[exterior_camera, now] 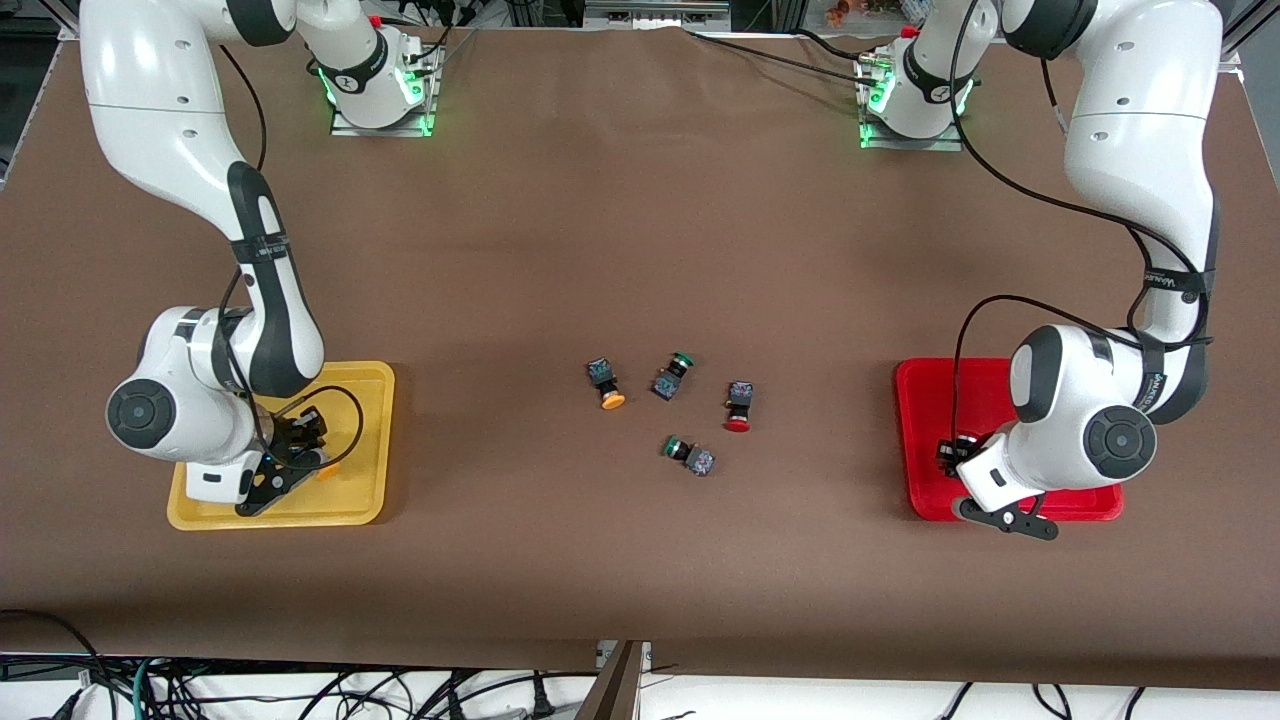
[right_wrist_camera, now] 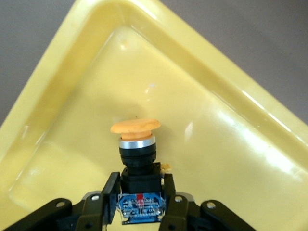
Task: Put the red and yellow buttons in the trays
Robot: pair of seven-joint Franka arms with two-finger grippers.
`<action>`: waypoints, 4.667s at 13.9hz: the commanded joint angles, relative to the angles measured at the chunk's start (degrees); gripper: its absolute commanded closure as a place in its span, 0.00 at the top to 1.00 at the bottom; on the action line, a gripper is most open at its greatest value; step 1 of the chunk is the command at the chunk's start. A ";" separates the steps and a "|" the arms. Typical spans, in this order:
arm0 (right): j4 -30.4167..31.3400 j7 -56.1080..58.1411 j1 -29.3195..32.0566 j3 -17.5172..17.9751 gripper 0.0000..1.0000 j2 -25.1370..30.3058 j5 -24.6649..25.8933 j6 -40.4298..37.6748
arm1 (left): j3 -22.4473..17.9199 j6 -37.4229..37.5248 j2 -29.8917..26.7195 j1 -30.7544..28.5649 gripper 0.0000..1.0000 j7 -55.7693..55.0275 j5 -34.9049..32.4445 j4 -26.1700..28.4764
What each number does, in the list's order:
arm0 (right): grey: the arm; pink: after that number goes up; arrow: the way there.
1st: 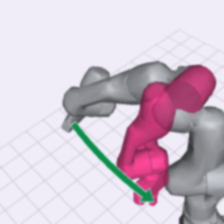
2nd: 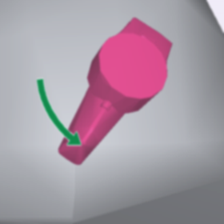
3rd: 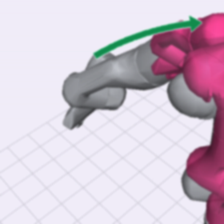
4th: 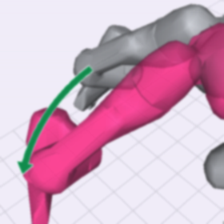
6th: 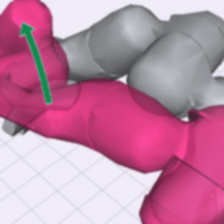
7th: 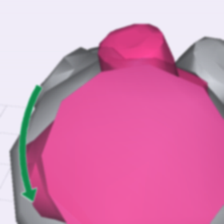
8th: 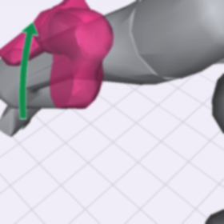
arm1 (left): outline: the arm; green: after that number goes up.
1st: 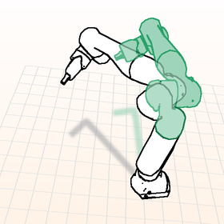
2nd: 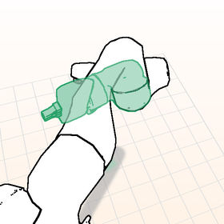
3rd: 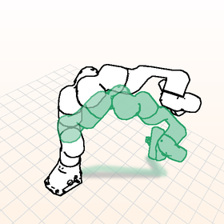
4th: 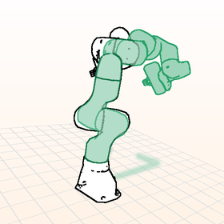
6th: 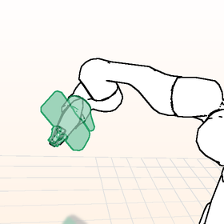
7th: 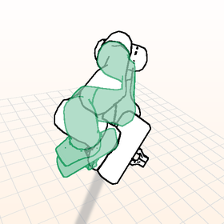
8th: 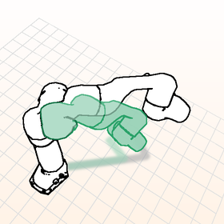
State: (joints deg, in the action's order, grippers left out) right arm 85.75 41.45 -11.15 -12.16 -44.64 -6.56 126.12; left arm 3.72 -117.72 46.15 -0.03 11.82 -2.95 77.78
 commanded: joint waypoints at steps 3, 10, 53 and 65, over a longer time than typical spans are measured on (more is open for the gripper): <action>0.74 -1.01 -0.63 0.47 0.99 1.57 -1.43 0.18 | 0.68 0.03 0.88 -0.68 0.03 3.48 -0.48 0.27; -2.78 -28.92 -13.17 0.82 0.99 6.49 -2.05 -11.51 | 0.77 0.03 1.23 -0.68 0.64 3.39 -0.39 0.27; 20.23 -6.48 -26.82 -19.39 0.05 10.44 -2.49 3.84 | 4.99 -4.53 2.36 22.08 1.00 -50.04 0.40 0.27; 18.23 0.30 -22.78 -18.86 1.00 6.05 -15.50 5.89 | 4.46 -5.16 4.83 23.49 0.02 -51.46 -0.04 0.36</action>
State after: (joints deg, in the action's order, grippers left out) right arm 103.41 40.05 -34.72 -31.46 -39.65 -20.02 131.11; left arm 8.79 -123.07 51.65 23.26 -39.07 -2.79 78.17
